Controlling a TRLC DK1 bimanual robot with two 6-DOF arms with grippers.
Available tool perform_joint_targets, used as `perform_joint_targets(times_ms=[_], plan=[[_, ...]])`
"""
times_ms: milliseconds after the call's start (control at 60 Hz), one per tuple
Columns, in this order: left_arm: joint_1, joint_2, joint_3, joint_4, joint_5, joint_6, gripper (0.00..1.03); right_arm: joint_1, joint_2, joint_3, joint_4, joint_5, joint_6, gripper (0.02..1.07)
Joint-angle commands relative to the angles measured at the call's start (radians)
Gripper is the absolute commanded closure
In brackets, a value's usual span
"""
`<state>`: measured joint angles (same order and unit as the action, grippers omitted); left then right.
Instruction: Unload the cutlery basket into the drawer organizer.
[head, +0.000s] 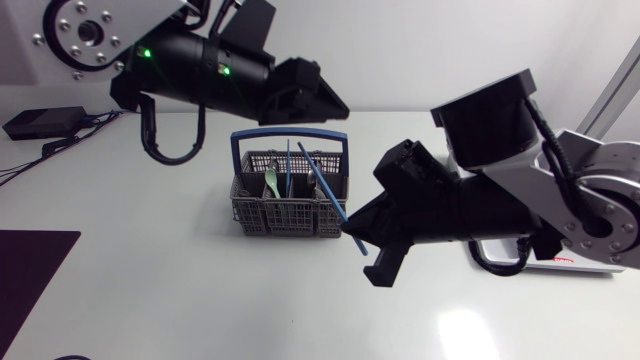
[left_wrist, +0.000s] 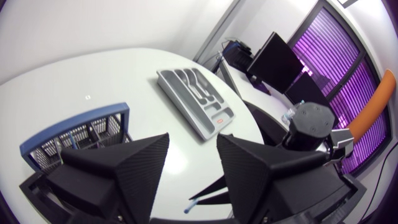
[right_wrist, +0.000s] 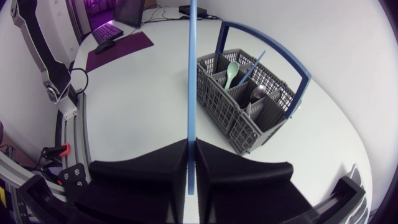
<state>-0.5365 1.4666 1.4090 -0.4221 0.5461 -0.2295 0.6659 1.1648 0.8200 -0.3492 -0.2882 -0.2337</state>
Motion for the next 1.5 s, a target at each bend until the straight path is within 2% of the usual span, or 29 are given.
perform_joint_targets(times_ms=[0,150,250,483,650,817,983,1217,1283,1300,1367,1417,1483], plan=[[0.056,-0.046,0.041,0.046,0.011,-0.057,0.29,-0.008,-0.002,-0.035,-0.028,-0.002,-0.015,1.01],[0.145,-0.061,0.039,0.059,0.009,-0.024,0.29,-0.14,-0.033,-0.05,-0.056,0.0,-0.021,1.01],[0.187,-0.068,-0.004,0.055,0.009,0.047,0.29,-0.279,-0.048,-0.059,-0.065,-0.016,-0.035,1.01],[0.17,-0.084,-0.143,0.055,-0.037,0.321,0.29,-0.657,0.055,-0.028,-0.037,-0.055,-0.036,1.01],[0.147,-0.083,-0.177,0.02,-0.057,0.433,0.29,-0.841,0.208,0.041,-0.02,-0.039,-0.019,1.01],[0.105,-0.089,-0.225,-0.02,-0.089,0.545,0.29,-0.916,0.346,0.097,-0.01,0.05,0.004,1.0],[0.096,-0.106,-0.268,-0.063,-0.109,0.63,0.29,-0.939,0.441,0.125,-0.002,0.118,0.02,0.98],[0.096,-0.137,-0.331,-0.086,-0.114,0.696,0.29,-0.954,0.55,0.173,-0.01,0.136,0.04,0.96],[0.096,-0.146,-0.346,-0.086,-0.115,0.707,0.29,-0.954,0.562,0.18,-0.01,0.141,0.043,0.89],[0.098,-0.149,-0.351,-0.086,-0.115,0.71,0.29,-0.953,0.562,0.182,-0.01,0.146,0.048,0.85],[0.098,-0.16,-0.369,-0.086,-0.117,0.723,0.29,-0.948,0.558,0.183,-0.011,0.15,0.051,0.64],[0.098,-0.169,-0.383,-0.086,-0.121,0.737,0.29,-0.94,0.544,0.185,-0.019,0.155,0.054,0.44],[0.098,-0.18,-0.398,-0.084,-0.129,0.751,0.29,-0.924,0.516,0.182,-0.025,0.181,0.056,0.25]])
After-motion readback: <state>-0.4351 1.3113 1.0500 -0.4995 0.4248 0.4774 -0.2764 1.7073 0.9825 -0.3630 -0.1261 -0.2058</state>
